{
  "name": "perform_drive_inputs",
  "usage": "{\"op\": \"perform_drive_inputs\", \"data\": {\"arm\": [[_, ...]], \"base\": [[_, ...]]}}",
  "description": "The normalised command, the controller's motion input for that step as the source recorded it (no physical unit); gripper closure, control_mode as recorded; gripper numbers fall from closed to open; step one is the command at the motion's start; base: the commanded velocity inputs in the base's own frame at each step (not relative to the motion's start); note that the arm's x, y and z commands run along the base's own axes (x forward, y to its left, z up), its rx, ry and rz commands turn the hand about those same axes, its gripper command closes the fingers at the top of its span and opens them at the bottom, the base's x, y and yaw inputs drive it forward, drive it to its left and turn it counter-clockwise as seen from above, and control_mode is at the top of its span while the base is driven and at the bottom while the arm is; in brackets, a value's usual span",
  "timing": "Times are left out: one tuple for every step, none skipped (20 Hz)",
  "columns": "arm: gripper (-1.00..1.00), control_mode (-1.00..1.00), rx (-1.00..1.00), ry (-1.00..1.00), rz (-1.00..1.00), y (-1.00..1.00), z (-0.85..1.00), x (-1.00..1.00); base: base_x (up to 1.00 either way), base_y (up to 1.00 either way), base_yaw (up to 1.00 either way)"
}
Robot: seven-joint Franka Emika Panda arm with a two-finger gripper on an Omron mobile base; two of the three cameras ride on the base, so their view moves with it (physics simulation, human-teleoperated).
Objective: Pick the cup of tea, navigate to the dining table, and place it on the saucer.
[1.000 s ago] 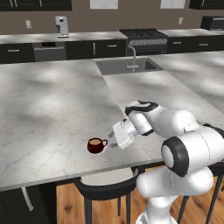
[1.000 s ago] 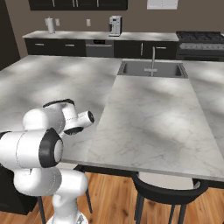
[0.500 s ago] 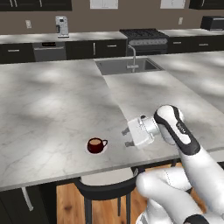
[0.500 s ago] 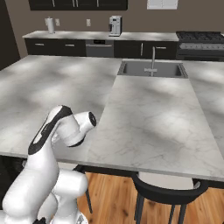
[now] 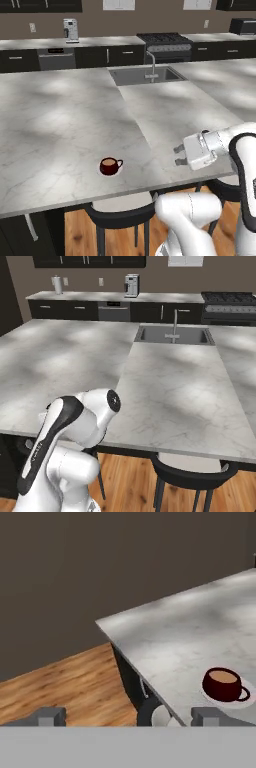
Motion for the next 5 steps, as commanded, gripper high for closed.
{"op": "perform_drive_inputs", "data": {"arm": [[-1.0, -1.0, 0.0, 0.1, -0.3, -0.45, 0.58, -0.82], [-1.0, -1.0, 0.0, 0.11, -0.3, -0.45, 0.61, -0.81], [-1.0, -1.0, 0.0, 0.09, -0.29, -0.46, 0.56, -0.83], [-1.0, -1.0, 0.0, 0.09, -0.29, -0.46, 0.59, -0.83], [-1.0, -1.0, 0.0, 0.09, -0.29, -0.46, 0.56, -0.8]], "base": [[0.0, 0.0, 0.0], [0.0, 0.0, 0.0], [0.0, 0.0, 0.0], [0.0, 0.0, 0.0], [0.0, 0.0, 0.0]]}}
